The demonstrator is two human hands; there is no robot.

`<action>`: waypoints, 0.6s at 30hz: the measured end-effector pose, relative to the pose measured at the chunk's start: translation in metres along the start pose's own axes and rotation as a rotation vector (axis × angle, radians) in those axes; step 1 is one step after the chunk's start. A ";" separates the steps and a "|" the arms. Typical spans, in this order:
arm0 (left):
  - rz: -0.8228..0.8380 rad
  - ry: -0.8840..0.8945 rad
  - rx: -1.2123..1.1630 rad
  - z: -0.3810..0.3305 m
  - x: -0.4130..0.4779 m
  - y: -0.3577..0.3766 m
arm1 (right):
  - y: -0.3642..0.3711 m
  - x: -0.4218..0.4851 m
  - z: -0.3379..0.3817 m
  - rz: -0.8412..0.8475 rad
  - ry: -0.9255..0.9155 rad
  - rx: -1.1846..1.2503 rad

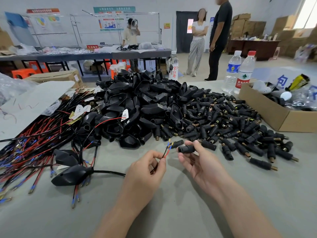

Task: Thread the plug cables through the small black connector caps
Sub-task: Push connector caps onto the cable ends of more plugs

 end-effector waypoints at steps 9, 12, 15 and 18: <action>-0.007 0.014 -0.001 -0.002 -0.001 -0.002 | 0.008 -0.003 0.002 0.090 -0.050 -0.047; -0.004 0.012 0.024 -0.003 -0.002 -0.003 | 0.010 -0.002 0.002 0.133 -0.069 -0.042; 0.019 0.008 0.036 -0.004 -0.003 -0.003 | 0.012 0.000 0.002 0.146 -0.088 -0.049; 0.026 0.035 0.092 -0.008 -0.002 -0.002 | 0.014 -0.001 0.005 0.163 -0.113 -0.048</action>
Point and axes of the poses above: each hand's wrist, its own x-axis towards the middle knuckle, its own y-axis out of the palm, z = x × y, the point moved 7 cm from there along x, towards the middle knuckle, and after that the axes turned 2 degrees about -z, right-handed, at the moved point
